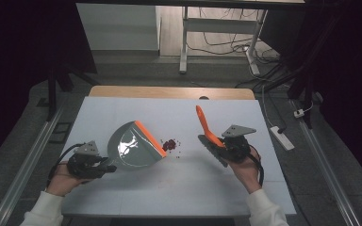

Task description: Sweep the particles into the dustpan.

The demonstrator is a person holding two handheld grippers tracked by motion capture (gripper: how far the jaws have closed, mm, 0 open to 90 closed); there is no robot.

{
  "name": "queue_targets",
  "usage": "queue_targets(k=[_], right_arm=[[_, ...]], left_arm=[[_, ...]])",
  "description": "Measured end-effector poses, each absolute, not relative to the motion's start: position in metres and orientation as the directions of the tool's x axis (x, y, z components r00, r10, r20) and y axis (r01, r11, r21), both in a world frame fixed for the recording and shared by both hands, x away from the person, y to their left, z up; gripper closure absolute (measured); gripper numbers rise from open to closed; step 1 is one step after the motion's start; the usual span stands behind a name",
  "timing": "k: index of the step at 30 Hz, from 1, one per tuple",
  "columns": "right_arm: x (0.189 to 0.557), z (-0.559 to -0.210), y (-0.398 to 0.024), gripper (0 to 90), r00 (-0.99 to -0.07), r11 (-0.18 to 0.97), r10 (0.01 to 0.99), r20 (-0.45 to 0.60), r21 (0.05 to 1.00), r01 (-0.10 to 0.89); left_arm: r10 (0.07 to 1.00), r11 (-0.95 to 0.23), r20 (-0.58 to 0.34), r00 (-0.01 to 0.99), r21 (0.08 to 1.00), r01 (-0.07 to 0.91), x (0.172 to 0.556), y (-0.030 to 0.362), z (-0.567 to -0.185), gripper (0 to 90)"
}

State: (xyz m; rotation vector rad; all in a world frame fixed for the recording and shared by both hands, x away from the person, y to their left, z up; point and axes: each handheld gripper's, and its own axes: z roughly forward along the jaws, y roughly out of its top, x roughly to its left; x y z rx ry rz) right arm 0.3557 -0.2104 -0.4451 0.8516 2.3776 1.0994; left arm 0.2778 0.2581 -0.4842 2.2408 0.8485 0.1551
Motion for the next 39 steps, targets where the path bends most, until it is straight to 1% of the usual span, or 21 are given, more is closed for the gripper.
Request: queue_targets(k=[21,33,39], right_arm=[[0.381,-0.451,-0.176,70.3,-0.760,0.516,0.646,-0.072,0.775,0.365],[0.394,-0.457,-0.153,70.4,-0.782,0.537,0.619,-0.075,0.767,0.352],[0.402,-0.461,-0.142,70.3,-0.787,0.546,0.612,-0.076,0.761,0.351]], left_arm=[[0.598,-0.565,-0.126,0.792,0.634,0.527,0.276,0.254,-0.489,61.9],[0.628,-0.552,-0.144,0.764,0.609,0.569,0.271,0.258,-0.495,62.0],[0.602,-0.585,-0.148,0.785,0.587,0.559,0.271,0.249,-0.500,62.0]])
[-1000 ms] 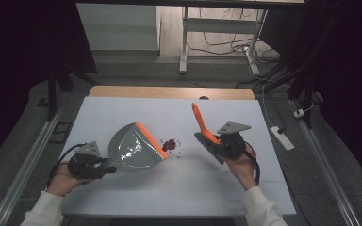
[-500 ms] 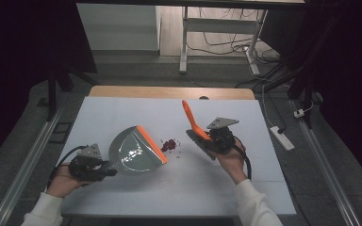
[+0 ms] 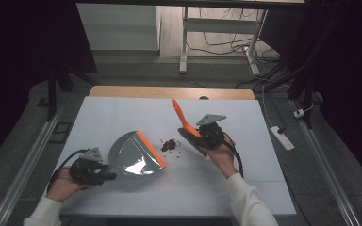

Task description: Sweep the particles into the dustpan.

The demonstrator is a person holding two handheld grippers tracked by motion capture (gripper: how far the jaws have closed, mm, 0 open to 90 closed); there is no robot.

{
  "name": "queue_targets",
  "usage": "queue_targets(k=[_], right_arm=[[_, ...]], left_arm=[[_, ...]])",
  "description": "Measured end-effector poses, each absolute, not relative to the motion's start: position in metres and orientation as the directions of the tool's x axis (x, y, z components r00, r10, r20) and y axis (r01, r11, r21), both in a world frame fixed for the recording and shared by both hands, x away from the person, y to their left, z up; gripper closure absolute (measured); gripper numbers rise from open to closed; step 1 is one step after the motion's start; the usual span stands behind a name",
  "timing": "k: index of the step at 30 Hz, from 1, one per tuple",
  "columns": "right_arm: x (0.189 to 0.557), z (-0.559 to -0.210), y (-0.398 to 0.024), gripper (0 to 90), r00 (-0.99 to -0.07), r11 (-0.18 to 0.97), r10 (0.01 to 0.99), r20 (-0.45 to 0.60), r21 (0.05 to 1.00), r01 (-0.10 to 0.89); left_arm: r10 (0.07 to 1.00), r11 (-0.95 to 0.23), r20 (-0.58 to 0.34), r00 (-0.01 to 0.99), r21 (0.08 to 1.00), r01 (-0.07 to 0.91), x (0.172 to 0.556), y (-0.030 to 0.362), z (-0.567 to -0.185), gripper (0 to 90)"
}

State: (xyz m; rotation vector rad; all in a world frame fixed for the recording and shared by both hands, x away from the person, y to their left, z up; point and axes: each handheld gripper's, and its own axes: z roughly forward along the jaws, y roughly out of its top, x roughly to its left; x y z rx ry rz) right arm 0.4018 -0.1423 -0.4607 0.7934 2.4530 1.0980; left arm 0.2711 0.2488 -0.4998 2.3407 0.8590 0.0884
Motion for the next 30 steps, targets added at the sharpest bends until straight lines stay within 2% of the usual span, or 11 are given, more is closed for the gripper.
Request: queue_targets(k=[30], right_arm=[[0.427,-0.479,-0.113,70.3,-0.780,0.602,0.613,-0.123,0.712,0.361]], left_arm=[[0.546,-0.654,-0.182,0.818,0.517,0.551,0.278,0.229,-0.513,61.9]])
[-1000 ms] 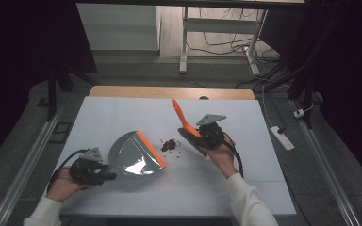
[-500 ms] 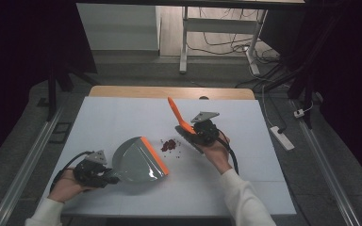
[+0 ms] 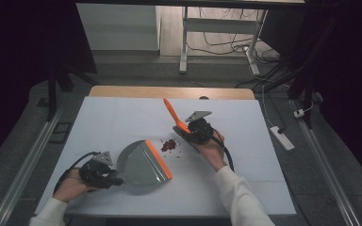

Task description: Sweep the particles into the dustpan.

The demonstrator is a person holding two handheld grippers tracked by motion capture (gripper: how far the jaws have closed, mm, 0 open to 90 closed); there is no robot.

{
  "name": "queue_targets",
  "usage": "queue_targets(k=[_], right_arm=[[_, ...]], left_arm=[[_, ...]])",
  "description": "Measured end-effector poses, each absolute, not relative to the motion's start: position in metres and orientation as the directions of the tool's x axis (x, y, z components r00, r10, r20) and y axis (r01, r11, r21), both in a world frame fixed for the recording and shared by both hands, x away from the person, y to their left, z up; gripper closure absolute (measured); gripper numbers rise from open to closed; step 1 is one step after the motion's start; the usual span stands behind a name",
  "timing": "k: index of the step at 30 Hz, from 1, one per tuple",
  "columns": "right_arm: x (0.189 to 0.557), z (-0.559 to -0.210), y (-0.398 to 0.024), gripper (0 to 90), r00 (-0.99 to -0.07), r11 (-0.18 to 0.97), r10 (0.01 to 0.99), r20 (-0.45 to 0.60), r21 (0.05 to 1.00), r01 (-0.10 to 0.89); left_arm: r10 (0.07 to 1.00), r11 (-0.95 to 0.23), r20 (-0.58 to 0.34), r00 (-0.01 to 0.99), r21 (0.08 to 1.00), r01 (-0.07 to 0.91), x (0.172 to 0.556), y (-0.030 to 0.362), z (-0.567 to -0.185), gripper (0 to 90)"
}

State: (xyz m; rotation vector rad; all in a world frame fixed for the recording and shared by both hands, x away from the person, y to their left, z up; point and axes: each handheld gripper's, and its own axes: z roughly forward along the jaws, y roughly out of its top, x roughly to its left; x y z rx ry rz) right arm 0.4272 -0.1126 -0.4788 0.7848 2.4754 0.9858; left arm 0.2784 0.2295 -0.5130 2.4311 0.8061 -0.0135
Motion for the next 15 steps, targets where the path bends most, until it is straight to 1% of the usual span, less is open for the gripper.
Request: queue_targets(k=[8,15], right_arm=[[0.431,-0.481,-0.109,70.4,-0.781,0.599,0.614,-0.114,0.711,0.367],[0.432,-0.486,-0.099,70.4,-0.796,0.618,0.593,-0.120,0.702,0.355]], left_arm=[[0.548,-0.642,-0.209,0.810,0.516,0.567,0.282,0.228,-0.515,62.0],[0.551,-0.636,-0.219,0.805,0.514,0.575,0.283,0.227,-0.517,62.0]])
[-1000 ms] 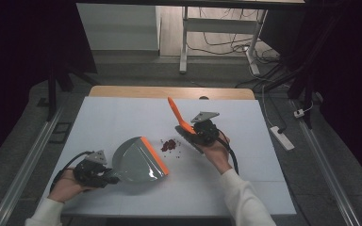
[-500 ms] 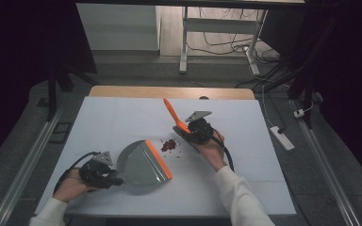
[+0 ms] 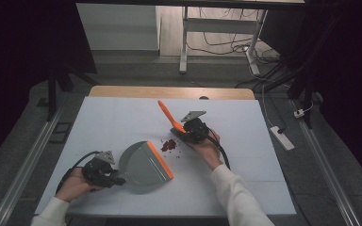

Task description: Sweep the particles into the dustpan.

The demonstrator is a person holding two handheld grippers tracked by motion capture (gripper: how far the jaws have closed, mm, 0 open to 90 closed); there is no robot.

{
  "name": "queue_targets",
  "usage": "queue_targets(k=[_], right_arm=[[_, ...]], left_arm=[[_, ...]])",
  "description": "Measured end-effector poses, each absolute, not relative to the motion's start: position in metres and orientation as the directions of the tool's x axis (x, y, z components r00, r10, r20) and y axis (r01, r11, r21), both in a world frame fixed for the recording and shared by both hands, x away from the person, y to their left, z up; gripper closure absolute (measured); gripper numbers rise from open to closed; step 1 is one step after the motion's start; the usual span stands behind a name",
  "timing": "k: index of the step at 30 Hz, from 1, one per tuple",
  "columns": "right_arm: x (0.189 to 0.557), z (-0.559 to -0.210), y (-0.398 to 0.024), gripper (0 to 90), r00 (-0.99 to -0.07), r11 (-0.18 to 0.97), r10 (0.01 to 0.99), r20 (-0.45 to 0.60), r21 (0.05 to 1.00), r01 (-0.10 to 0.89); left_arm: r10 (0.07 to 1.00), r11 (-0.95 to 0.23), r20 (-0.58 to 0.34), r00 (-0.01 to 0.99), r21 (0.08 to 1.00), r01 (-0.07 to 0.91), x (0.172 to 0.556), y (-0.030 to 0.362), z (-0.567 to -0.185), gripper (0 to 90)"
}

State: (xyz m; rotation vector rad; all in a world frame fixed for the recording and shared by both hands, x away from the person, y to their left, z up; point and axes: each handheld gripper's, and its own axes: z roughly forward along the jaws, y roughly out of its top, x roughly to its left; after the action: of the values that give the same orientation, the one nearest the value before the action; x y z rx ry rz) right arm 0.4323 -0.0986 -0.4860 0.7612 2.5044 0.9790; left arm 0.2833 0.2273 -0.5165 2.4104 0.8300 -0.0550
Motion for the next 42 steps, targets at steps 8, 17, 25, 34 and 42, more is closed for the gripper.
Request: queue_targets(k=[8,17,25,34,42], right_arm=[[0.430,-0.489,-0.088,70.5,-0.814,0.640,0.567,-0.127,0.690,0.338],[0.421,-0.490,-0.079,70.4,-0.827,0.669,0.540,-0.156,0.676,0.309],[0.415,-0.490,-0.071,70.4,-0.843,0.681,0.514,-0.157,0.673,0.289],[0.411,-0.491,-0.067,70.4,-0.851,0.682,0.503,-0.151,0.675,0.283],[0.407,-0.491,-0.063,70.4,-0.860,0.684,0.489,-0.144,0.676,0.276]], left_arm=[[0.552,-0.634,-0.223,0.804,0.514,0.578,0.284,0.227,-0.517,61.9],[0.549,-0.633,-0.227,0.804,0.515,0.578,0.284,0.228,-0.517,61.9],[0.550,-0.632,-0.226,0.804,0.516,0.578,0.284,0.227,-0.517,61.9],[0.551,-0.632,-0.226,0.803,0.516,0.578,0.283,0.227,-0.518,61.9],[0.550,-0.633,-0.225,0.804,0.516,0.577,0.283,0.227,-0.518,61.9]])
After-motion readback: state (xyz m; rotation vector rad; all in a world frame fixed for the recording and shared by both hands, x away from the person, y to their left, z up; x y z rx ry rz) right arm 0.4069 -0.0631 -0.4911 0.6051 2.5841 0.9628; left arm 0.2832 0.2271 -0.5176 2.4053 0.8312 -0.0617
